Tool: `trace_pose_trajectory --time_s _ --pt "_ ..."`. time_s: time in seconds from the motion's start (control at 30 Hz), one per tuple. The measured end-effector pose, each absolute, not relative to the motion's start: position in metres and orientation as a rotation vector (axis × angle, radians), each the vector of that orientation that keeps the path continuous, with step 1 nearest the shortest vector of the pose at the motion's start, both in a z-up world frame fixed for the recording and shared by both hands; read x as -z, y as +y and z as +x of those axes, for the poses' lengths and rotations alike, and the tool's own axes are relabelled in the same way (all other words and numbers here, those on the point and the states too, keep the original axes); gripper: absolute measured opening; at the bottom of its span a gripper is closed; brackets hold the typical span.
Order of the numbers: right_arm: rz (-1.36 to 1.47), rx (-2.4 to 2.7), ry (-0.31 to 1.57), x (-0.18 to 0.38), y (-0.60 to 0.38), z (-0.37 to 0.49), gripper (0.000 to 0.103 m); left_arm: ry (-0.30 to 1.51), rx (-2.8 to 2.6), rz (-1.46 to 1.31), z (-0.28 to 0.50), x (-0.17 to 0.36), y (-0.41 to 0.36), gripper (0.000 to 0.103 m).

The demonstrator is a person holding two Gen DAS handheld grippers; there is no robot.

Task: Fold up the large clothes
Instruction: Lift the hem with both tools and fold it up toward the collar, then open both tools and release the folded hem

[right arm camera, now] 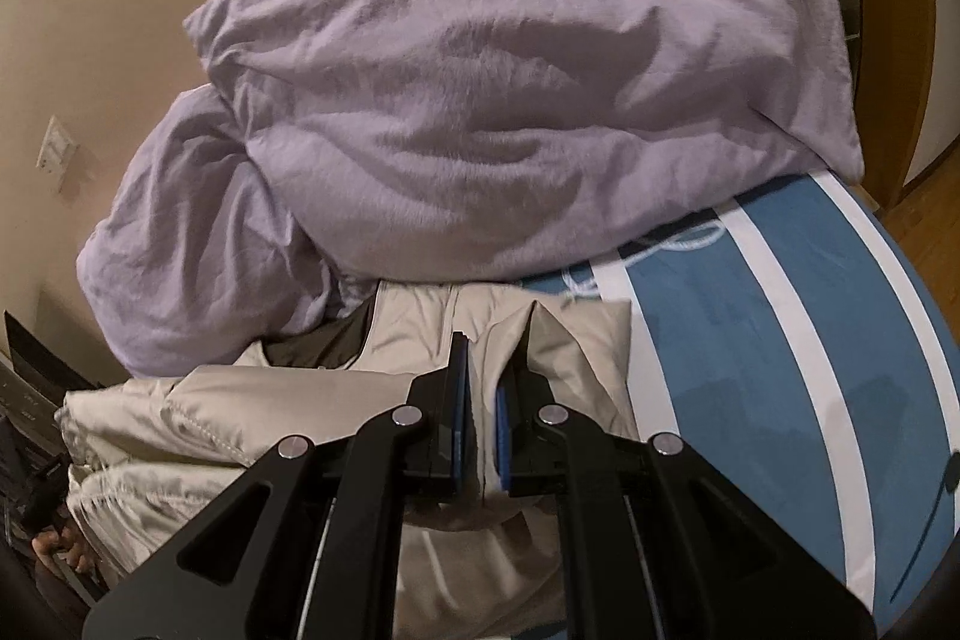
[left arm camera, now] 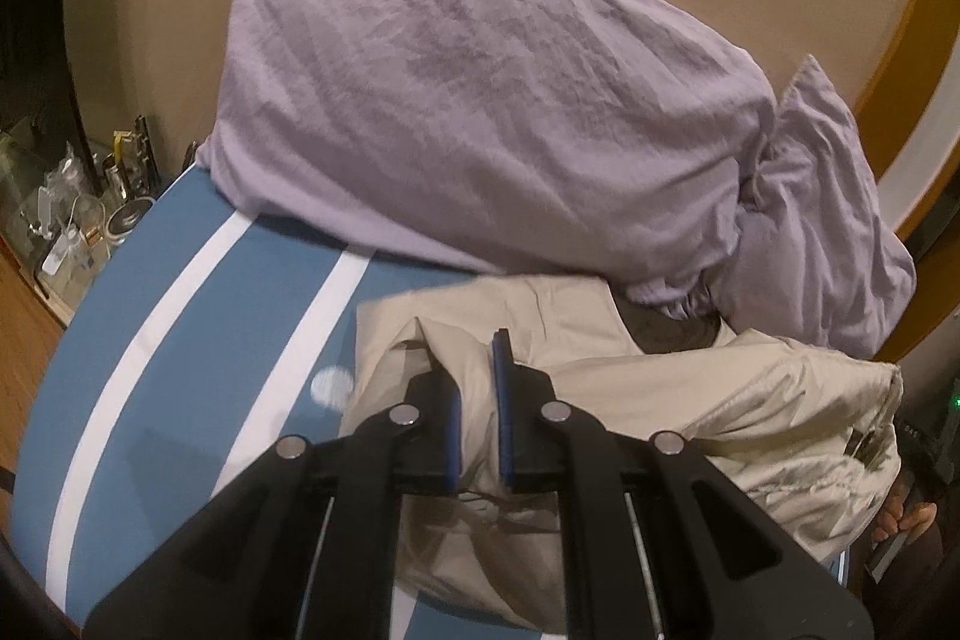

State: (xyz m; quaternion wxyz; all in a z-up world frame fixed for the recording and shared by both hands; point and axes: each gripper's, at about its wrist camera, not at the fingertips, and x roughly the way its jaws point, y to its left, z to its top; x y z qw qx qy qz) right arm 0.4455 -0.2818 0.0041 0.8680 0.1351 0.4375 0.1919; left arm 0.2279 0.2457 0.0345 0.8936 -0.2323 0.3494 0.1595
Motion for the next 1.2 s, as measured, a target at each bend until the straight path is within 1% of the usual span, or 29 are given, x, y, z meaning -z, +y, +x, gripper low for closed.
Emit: trace_pose_trajectory --time_s 0.2,0.53,0.67,0.7,0.83,0.87,0.9,0.93,0.97,1.0,1.03,1.07,1.2 --pt "0.292 -0.361 0.969 0.016 -0.268 0.485 0.008 0.773 -0.358 -0.46 0.282 -0.023 0.258 0.01" --pt "0.271 -0.314 1.065 0.059 -0.25 0.534 0.008 0.901 -0.407 -0.483 0.35 0.025 0.277 0.011" --pt "0.263 -0.301 1.097 0.074 -0.245 0.546 0.009 0.944 -0.42 -0.498 0.367 0.042 0.284 0.014" --pt "0.264 -0.299 1.102 0.075 -0.245 0.547 0.01 0.956 -0.42 -0.508 0.372 0.047 0.287 0.015" --pt "0.272 -0.302 1.116 0.076 -0.247 0.549 0.019 0.992 -0.42 -0.545 0.38 0.055 0.293 0.018" --pt "0.27 -0.302 1.115 0.074 -0.248 0.548 0.02 0.997 -0.419 -0.551 0.381 0.055 0.294 0.021" --pt "0.262 -0.3 1.108 0.069 -0.25 0.546 0.026 0.999 -0.416 -0.556 0.382 0.054 0.294 0.025" --pt "0.253 -0.295 1.097 0.063 -0.251 0.545 0.034 0.995 -0.414 -0.556 0.381 0.051 0.295 0.028" --pt "0.245 -0.287 1.083 0.059 -0.251 0.544 0.041 0.986 -0.419 -0.547 0.38 0.047 0.295 0.042" --pt "0.234 -0.275 1.057 0.052 -0.253 0.541 0.055 0.966 -0.448 -0.516 0.378 0.038 0.294 0.06" --pt "0.227 -0.271 1.027 0.042 -0.254 0.537 0.059 0.946 -0.476 -0.487 0.376 0.03 0.293 0.067" --pt "0.229 -0.277 1.012 0.035 -0.253 0.536 0.059 0.931 -0.482 -0.476 0.373 0.025 0.293 0.069" --pt "0.214 -0.344 0.992 0.016 -0.236 0.523 0.059 0.91 -0.451 -0.464 0.364 0.007 0.284 0.069"
